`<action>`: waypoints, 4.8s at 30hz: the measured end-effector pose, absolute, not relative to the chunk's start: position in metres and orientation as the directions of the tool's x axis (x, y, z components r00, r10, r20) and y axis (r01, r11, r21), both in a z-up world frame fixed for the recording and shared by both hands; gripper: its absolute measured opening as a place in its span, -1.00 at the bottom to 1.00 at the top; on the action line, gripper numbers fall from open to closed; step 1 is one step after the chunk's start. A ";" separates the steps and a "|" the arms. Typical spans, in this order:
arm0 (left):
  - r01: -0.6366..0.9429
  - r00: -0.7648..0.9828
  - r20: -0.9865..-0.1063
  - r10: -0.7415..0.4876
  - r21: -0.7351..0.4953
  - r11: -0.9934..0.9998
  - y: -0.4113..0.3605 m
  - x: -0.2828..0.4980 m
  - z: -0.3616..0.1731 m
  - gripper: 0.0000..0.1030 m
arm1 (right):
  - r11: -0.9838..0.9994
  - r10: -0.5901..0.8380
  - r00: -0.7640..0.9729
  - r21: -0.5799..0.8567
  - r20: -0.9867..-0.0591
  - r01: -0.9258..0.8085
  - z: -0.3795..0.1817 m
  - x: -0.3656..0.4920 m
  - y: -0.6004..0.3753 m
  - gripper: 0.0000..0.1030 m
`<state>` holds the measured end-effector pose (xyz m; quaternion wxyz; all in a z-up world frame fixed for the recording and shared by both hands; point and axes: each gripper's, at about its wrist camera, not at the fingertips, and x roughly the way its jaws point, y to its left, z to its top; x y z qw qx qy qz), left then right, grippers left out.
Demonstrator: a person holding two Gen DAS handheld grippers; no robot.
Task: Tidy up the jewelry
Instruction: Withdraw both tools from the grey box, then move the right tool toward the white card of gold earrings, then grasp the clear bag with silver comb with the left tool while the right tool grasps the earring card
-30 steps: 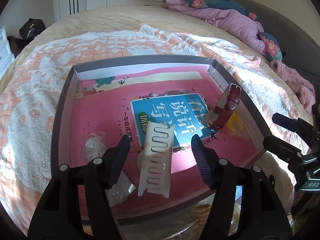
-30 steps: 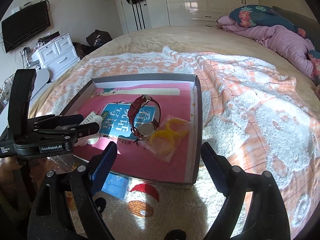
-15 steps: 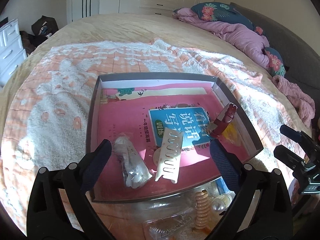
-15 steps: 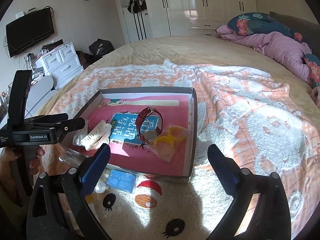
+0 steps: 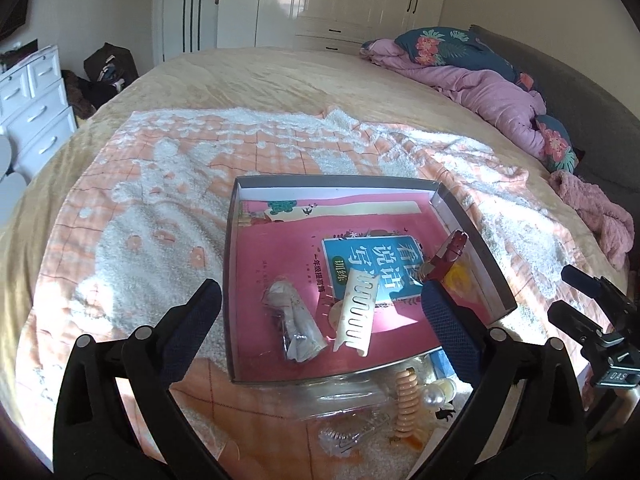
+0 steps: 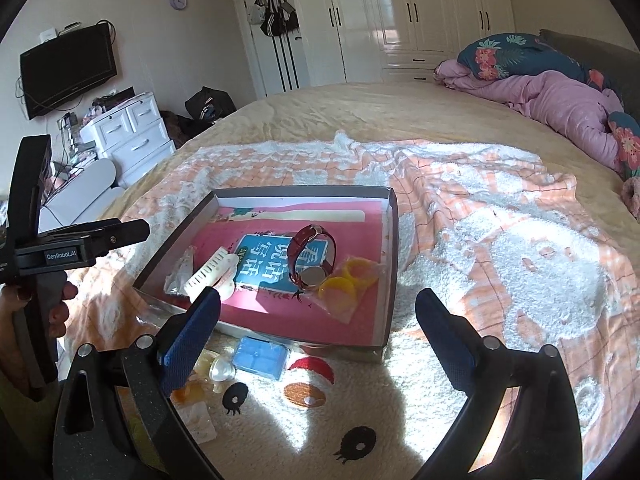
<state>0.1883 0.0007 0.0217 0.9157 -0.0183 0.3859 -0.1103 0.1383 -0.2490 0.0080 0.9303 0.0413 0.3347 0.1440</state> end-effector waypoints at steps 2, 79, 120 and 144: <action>0.184 0.685 -0.698 -0.208 -0.110 0.977 0.002 0.185 0.025 0.81 | 0.953 0.302 0.735 0.175 -0.608 -0.246 0.010 0.136 -0.248 0.89; 0.142 0.623 -0.775 -0.106 -0.020 0.990 0.002 0.076 -0.011 0.81 | 0.832 0.399 0.515 0.065 -0.759 -0.551 -0.064 0.051 -0.186 0.89; 0.150 0.479 -0.859 -0.180 -0.122 0.981 -0.026 0.138 -0.076 0.42 | 0.807 0.496 0.511 0.156 -0.702 -0.570 -0.087 0.084 -0.166 0.36; 0.216 0.557 -0.787 -0.267 -0.173 0.961 -0.017 0.094 -0.042 -0.40 | 0.847 0.475 0.601 0.149 -0.643 -0.511 -0.049 0.068 -0.202 0.35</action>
